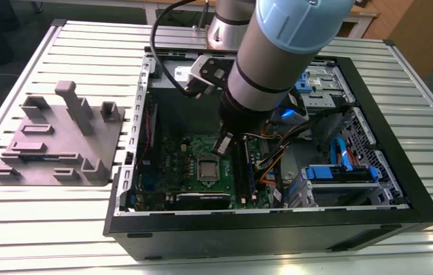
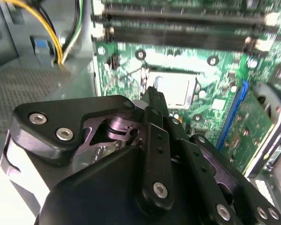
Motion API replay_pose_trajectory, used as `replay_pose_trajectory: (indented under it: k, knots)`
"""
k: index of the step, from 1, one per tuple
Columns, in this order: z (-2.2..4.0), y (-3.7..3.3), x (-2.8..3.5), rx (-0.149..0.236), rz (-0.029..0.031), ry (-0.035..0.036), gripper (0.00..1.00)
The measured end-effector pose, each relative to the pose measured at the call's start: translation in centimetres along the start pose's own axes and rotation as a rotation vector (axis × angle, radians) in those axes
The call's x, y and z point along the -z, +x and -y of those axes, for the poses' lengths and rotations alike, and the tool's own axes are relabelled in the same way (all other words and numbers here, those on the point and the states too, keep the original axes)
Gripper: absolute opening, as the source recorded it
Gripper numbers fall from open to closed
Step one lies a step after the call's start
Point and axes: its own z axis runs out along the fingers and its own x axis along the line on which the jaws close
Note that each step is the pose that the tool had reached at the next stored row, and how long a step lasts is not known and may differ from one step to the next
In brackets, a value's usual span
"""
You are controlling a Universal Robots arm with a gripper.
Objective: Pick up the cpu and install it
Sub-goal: 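Install the first cpu locking lever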
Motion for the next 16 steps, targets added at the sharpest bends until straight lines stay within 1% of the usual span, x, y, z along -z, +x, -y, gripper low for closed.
replay_pose_trajectory:
  k: [3, 6, 11, 16]
  knots:
    - [0.45, -0.59, 0.03, 0.0, -0.0001, 0.0, 0.11]
    - [0.7, -1.25, -0.01, 0.0, -0.0001, -0.0001, 0.11]
    - [0.55, -2.44, -0.19, 0.0, -0.0002, 0.0001, 0.11]
    - [0.3, -3.21, -0.38, 0.0, -0.0001, 0.0, 0.11]
